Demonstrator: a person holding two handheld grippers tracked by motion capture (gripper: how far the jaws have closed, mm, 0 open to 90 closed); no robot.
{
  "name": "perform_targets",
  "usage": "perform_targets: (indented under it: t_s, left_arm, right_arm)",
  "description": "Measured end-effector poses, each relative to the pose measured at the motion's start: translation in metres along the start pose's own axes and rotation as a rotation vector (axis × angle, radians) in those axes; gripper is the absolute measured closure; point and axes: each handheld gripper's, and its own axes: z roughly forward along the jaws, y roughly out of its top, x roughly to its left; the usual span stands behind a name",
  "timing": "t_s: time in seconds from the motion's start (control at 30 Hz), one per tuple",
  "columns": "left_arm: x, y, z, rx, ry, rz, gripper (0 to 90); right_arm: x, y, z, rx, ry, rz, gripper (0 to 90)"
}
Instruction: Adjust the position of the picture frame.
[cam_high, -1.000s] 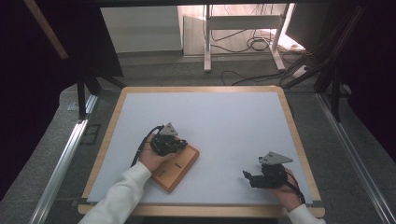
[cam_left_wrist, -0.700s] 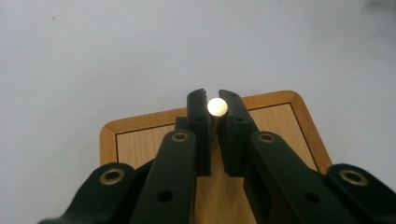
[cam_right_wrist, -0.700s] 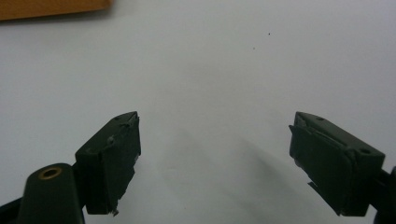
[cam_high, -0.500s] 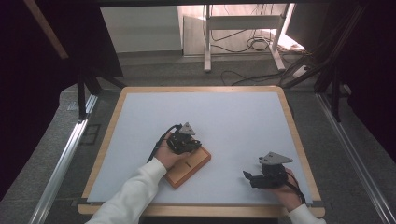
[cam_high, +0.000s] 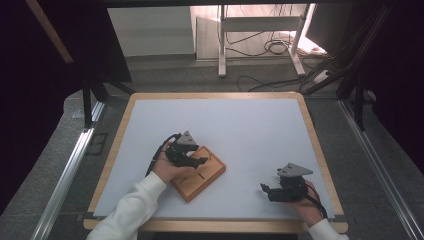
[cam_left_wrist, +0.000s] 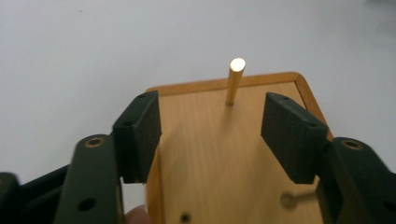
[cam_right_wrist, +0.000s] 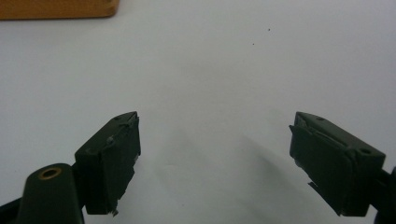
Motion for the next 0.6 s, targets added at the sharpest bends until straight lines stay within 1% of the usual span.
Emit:
perform_targets:
  t_s: [0.03, 0.13, 0.17, 0.2, 0.23, 0.27, 0.3, 0.33, 0.43, 0.47, 0.6]
  left_arm:
    - [0.002, -0.004, -0.006, -0.002, 0.009, -0.001, 34.1]
    - [0.007, -0.017, -0.017, -0.009, 0.025, -0.016, 33.9]
    - [0.009, -0.021, -0.021, -0.007, 0.028, -0.020, 34.7]
    - [0.010, -0.026, -0.023, -0.005, 0.030, -0.021, 37.6]
    - [0.011, -0.030, -0.026, 0.003, 0.031, -0.020, 47.3]
    - [0.012, -0.034, -0.029, 0.011, 0.032, -0.013, 47.3]
    - [0.013, -0.037, -0.031, 0.016, 0.035, -0.009, 61.2]
    - [0.013, -0.040, -0.033, 0.023, 0.040, -0.008, 61.2]
    - [0.016, -0.049, -0.039, 0.047, 0.044, -0.014, 85.9]
    - [0.017, -0.050, -0.040, 0.051, 0.049, -0.018, 88.2]
    - [0.021, -0.054, -0.044, 0.064, 0.049, -0.029, 90.0]
  right_arm:
    - [0.000, 0.000, -0.001, -0.002, -0.001, 0.001, 16.1]
    - [0.000, 0.000, -0.001, -0.002, -0.002, 0.002, 16.1]
    - [0.000, 0.000, -0.001, -0.002, -0.002, 0.002, 16.1]
    - [0.000, 0.000, 0.000, -0.002, -0.003, 0.002, 16.1]
    - [0.000, 0.000, 0.000, 0.004, -0.003, -0.002, 16.1]
    - [0.000, 0.000, 0.000, 0.004, -0.003, -0.002, 16.1]
    - [0.001, 0.000, 0.001, 0.005, -0.002, -0.002, 16.0]
    - [0.001, 0.000, 0.001, 0.005, -0.002, -0.002, 16.0]
    - [0.001, 0.000, 0.002, 0.008, -0.006, -0.005, 16.0]
    - [0.001, 0.000, 0.002, 0.009, -0.007, -0.002, 16.0]
    - [0.001, 0.000, 0.002, 0.012, -0.008, -0.003, 15.9]
